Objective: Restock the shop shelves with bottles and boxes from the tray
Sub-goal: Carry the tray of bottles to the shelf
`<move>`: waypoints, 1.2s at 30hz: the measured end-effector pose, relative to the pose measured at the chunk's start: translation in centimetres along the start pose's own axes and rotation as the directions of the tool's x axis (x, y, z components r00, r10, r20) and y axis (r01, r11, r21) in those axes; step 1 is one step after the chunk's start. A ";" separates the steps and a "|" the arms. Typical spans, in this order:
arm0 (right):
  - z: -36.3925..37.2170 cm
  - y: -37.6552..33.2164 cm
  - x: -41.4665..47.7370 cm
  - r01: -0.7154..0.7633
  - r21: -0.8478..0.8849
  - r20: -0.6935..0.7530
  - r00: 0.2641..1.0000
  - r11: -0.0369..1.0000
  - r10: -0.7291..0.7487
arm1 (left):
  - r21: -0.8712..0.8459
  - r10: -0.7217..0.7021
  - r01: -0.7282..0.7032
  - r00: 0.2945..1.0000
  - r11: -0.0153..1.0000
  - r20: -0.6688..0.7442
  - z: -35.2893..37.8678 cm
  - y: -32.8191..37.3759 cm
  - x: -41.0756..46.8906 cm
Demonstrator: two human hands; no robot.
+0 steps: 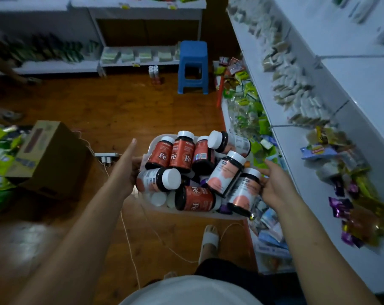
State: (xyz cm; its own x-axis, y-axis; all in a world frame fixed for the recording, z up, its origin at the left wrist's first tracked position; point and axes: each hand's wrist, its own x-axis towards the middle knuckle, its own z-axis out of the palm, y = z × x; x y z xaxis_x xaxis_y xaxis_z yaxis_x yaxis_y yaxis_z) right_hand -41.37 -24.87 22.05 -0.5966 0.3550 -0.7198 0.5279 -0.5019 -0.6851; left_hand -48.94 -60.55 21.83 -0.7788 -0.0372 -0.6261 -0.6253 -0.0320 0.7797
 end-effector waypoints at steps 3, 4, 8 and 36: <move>2.1 -3.5 4.0 -0.008 -0.026 0.055 0.998 1.000 0.009 | -0.007 -0.010 0.010 0.999 1.000 -0.035 1.2 2.6 2.8; 2.8 -4.7 5.2 -0.009 -0.033 0.067 0.998 0.999 0.011 | -0.015 -0.011 0.010 0.999 1.000 -0.044 1.6 3.6 3.5; 6.0 -10.1 9.0 0.003 -0.076 0.108 0.994 0.997 0.005 | -0.070 -0.020 0.016 0.999 0.997 -0.050 3.2 7.4 6.1; 37.0 -35.0 35.2 0.051 -0.001 0.017 0.999 0.999 -0.051 | -0.098 -0.012 0.018 0.998 0.995 0.067 3.1 39.8 44.4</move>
State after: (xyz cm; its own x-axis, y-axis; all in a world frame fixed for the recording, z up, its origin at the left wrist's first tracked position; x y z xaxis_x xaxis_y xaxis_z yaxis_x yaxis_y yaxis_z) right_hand -103.23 -23.93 24.81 -0.6329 0.3672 -0.6816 0.4969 -0.4824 -0.7214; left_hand -108.60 -60.40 25.07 -0.7730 0.0301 -0.6337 -0.6316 -0.1303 0.7643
